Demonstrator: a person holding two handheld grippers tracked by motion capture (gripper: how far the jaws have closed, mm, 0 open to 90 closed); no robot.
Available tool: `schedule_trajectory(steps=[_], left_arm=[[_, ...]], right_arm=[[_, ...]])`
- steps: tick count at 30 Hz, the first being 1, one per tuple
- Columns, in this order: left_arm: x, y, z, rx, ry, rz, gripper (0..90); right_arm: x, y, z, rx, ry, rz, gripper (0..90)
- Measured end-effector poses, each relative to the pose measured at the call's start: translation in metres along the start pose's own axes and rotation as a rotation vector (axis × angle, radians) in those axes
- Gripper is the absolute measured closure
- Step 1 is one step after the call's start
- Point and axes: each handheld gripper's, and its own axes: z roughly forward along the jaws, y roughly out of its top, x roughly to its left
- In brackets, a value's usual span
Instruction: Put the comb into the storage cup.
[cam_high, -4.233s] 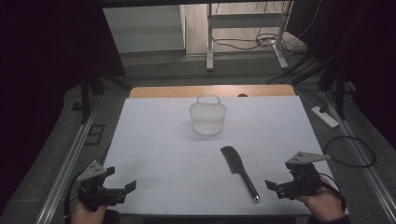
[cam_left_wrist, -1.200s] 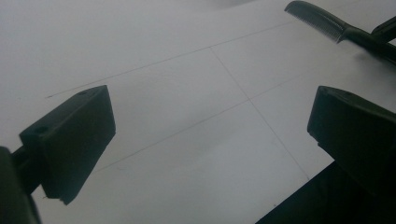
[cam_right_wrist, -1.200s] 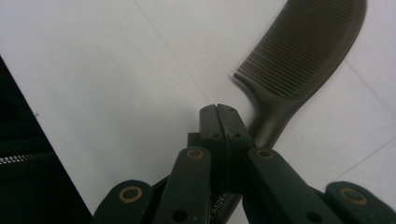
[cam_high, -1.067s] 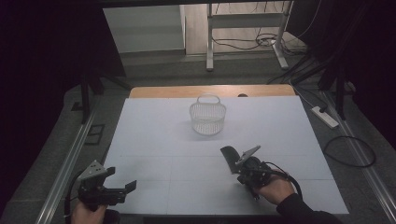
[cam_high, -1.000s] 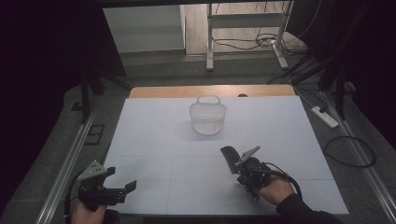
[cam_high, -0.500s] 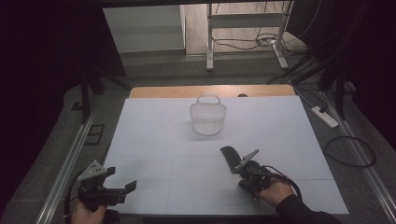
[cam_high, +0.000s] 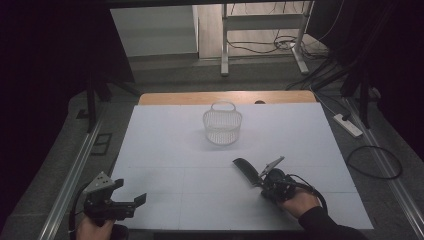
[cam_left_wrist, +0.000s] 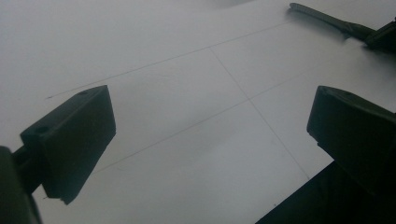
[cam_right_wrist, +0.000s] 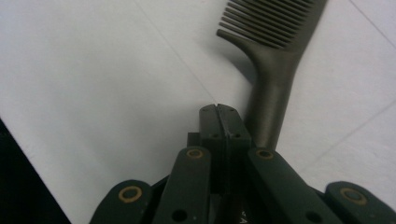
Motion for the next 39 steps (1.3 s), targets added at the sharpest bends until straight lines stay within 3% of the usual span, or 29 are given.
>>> schedule_trajectory(steps=[11, 18, 24, 36, 39], left_arm=[[0.0, 0.0, 0.0, 0.001, 0.0, 0.0, 1.8], [0.0, 0.0, 0.0, 0.0, 0.0, -0.001, 1.8], [0.0, 0.0, 0.0, 0.001, 0.0, -0.001, 1.9], [0.0, 0.0, 0.0, 0.003, 0.0, -0.001, 1.9], [0.0, 0.0, 0.0, 0.003, -0.001, -0.002, 2.0]], right_arm=[[-0.012, -0.005, -0.003, 0.006, -0.025, 0.038, 89.2], [-0.01, -0.004, -0.005, -0.004, -0.022, 0.028, 88.8], [-0.003, -0.003, -0.014, -0.052, -0.006, 0.025, 86.8], [-0.002, -0.001, -0.023, -0.12, -0.065, 0.036, 63.2], [-0.004, -0.002, -0.026, -0.137, -0.091, 0.049, 50.2]])
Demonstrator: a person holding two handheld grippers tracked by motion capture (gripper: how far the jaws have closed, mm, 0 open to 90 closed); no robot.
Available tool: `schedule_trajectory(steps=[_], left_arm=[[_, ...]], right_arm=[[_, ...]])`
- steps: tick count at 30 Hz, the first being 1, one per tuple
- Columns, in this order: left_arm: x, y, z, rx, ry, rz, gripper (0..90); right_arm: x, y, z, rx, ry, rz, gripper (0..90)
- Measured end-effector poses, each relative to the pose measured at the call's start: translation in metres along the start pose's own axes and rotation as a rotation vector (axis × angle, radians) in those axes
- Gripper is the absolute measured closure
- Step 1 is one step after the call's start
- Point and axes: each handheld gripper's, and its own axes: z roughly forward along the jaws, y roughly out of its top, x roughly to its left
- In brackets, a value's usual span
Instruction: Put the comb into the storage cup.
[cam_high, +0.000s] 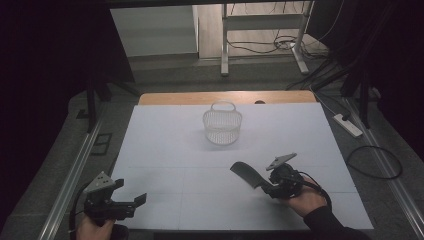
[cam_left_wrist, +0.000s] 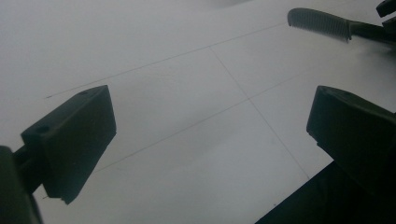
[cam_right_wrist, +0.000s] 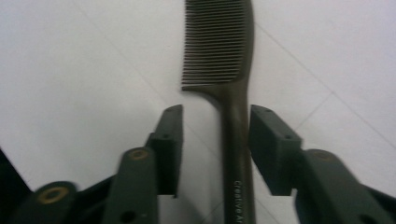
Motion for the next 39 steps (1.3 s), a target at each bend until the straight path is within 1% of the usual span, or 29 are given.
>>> schedule_trajectory(steps=[5, 9, 11, 14, 18, 21, 25, 33, 39], left_arm=[[0.0, 0.0, 0.0, 0.001, -0.001, 0.0, 2.0], [0.0, 0.0, 0.0, 0.002, -0.001, -0.001, 2.0], [0.0, 0.0, 0.0, 0.002, -0.002, -0.001, 2.0], [0.0, 0.0, 0.0, 0.002, -0.002, -0.001, 2.1], [0.0, 0.0, 0.0, 0.002, -0.002, -0.001, 2.1], [0.0, 0.0, 0.0, 0.002, -0.002, -0.001, 2.1], [0.0, 0.0, 0.0, 0.002, -0.002, -0.001, 2.1], [0.0, 0.0, 0.0, 0.003, -0.002, 0.0, 2.1], [0.0, 0.0, 0.0, 0.003, -0.001, 0.001, 2.1]], right_arm=[[-0.003, 0.0, 0.0, 0.003, -0.011, 0.024, 34.1], [-0.006, -0.001, 0.002, 0.014, -0.044, 0.027, 22.6], [-0.007, -0.001, 0.002, 0.014, -0.045, 0.029, 21.2], [-0.011, -0.002, 0.002, 0.007, -0.035, 0.034, 16.0], [-0.014, -0.004, 0.002, -0.003, -0.041, 0.045, 7.7], [-0.016, -0.006, 0.003, 0.002, -0.047, 0.048, 0.8], [-0.019, -0.008, 0.003, 0.006, -0.056, 0.05, 0.0], [-0.02, -0.009, 0.004, 0.012, -0.054, 0.049, 0.0], [-0.02, -0.011, 0.009, 0.027, -0.037, 0.052, 0.0]])
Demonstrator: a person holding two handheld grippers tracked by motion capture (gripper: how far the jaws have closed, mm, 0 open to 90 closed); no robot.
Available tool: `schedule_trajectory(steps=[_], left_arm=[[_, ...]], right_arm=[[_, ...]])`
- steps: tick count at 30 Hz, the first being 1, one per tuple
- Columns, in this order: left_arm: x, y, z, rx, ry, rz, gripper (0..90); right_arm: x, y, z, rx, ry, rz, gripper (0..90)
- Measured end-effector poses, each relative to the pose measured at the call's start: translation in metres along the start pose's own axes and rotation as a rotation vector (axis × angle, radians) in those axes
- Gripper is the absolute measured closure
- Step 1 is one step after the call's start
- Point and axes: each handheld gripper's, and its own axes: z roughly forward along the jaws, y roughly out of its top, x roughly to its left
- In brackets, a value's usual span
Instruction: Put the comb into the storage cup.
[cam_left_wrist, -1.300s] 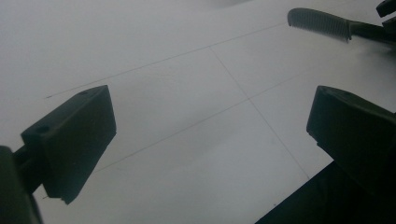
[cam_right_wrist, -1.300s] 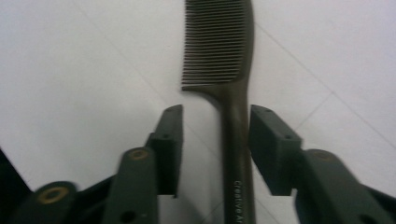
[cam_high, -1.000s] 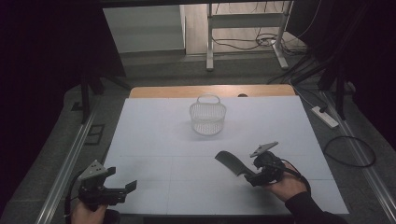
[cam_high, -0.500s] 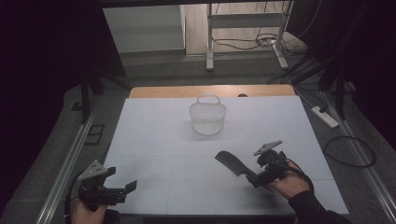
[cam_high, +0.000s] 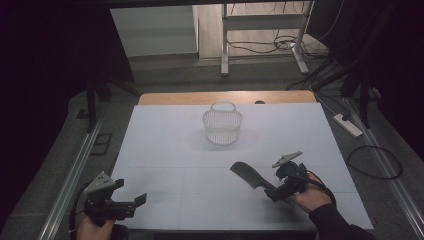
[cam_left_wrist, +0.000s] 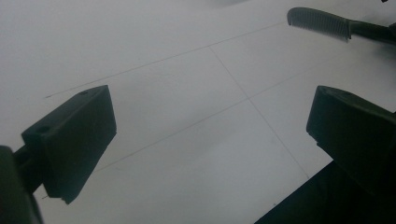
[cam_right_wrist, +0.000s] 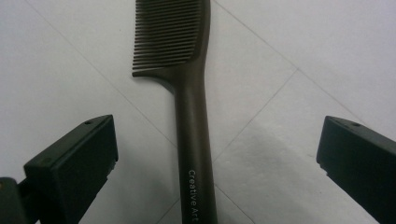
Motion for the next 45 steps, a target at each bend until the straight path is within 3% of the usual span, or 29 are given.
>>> schedule_trajectory(steps=[6, 19, 32, 35, 39, 45], left_arm=[[0.0, 0.0, 0.0, 0.0, 0.0, 0.0, 2.1], [0.0, 0.0, 0.0, 0.0, -0.001, 0.001, 2.1], [0.0, 0.0, 0.0, 0.001, 0.0, 0.003, 2.1], [0.0, 0.0, 0.0, 0.001, -0.001, 0.003, 2.1], [0.0, 0.0, 0.0, 0.002, -0.001, 0.004, 2.1], [0.0, 0.0, 0.001, 0.003, 0.0, 0.005, 2.1]], right_arm=[[0.0, -0.003, 0.007, 0.019, 0.013, 0.002, 0.0], [0.003, -0.007, 0.025, 0.099, 0.021, -0.041, 0.0], [0.004, -0.005, 0.026, 0.12, 0.015, -0.035, 0.3], [0.005, -0.004, 0.024, 0.12, 0.018, -0.033, 4.7], [0.006, -0.003, 0.017, 0.095, 0.032, -0.057, 30.8], [0.005, -0.002, 0.014, 0.089, 0.046, -0.072, 50.8]])
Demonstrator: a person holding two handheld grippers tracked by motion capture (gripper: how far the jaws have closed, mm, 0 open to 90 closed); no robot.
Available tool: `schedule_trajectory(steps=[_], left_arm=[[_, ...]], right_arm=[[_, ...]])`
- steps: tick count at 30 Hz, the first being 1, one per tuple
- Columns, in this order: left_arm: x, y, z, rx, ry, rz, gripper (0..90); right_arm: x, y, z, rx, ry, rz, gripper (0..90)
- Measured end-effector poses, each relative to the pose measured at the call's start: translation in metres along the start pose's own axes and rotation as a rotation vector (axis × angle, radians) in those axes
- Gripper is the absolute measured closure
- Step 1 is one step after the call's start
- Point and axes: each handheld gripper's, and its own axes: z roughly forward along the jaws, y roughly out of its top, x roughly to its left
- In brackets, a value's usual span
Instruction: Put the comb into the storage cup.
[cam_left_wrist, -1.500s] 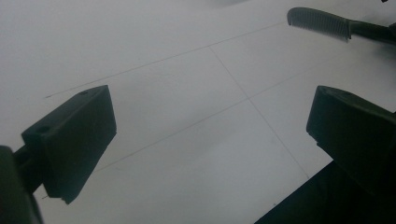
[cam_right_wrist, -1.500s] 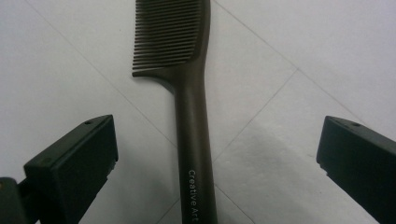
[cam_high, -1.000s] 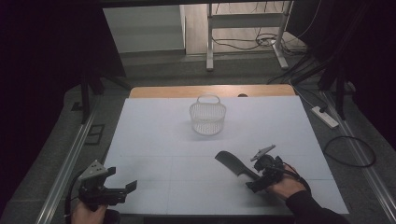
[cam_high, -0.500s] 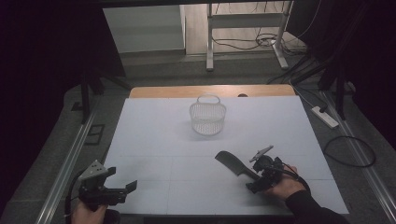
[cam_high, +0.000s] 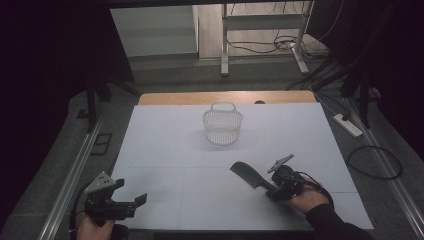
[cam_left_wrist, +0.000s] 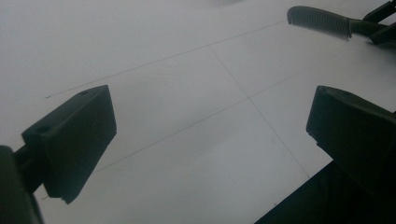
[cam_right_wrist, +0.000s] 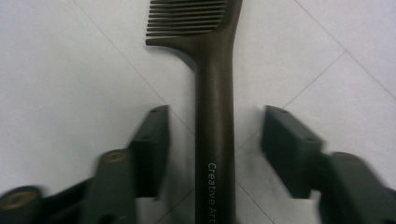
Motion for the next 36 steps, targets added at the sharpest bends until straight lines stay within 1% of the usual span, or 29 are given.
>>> schedule_trajectory(steps=[2, 3, 4, 9, 16, 20, 24, 29, 33, 36], left_arm=[[0.0, 0.0, 0.0, 0.0, 0.001, 0.0, 2.1], [0.0, 0.0, 0.0, 0.001, 0.001, 0.001, 2.1], [0.0, 0.0, 0.0, 0.001, 0.002, 0.002, 2.2], [0.0, 0.0, 0.0, 0.002, 0.002, 0.002, 2.2], [-0.001, 0.0, 0.0, 0.003, 0.003, 0.004, 2.2], [0.0, 0.0, 0.0, 0.002, 0.002, 0.003, 2.0], [0.0, 0.0, 0.0, 0.002, -0.002, -0.001, 1.5], [0.002, 0.001, 0.0, -0.003, -0.021, -0.01, 0.8], [0.006, 0.001, -0.001, -0.015, -0.055, -0.035, 0.0], [0.007, 0.001, -0.001, -0.028, -0.056, -0.032, 0.0]], right_arm=[[0.0, 0.0, -0.001, 0.001, 0.006, -0.007, 58.3], [0.001, 0.001, -0.001, 0.001, 0.012, -0.018, 67.5], [0.001, 0.001, -0.001, 0.003, 0.017, -0.021, 70.4], [0.001, 0.003, -0.001, 0.014, 0.019, -0.021, 71.6], [0.0, 0.003, -0.002, 0.011, 0.024, -0.003, 71.9], [-0.001, 0.002, -0.002, 0.0, 0.035, 0.018, 72.0], [0.0, 0.002, -0.003, -0.008, 0.036, 0.016, 72.0], [-0.001, 0.002, -0.006, -0.026, 0.035, 0.028, 72.1], [-0.002, 0.001, -0.01, -0.056, 0.039, 0.034, 72.1], [-0.002, 0.001, -0.011, -0.066, 0.038, 0.034, 72.1]])
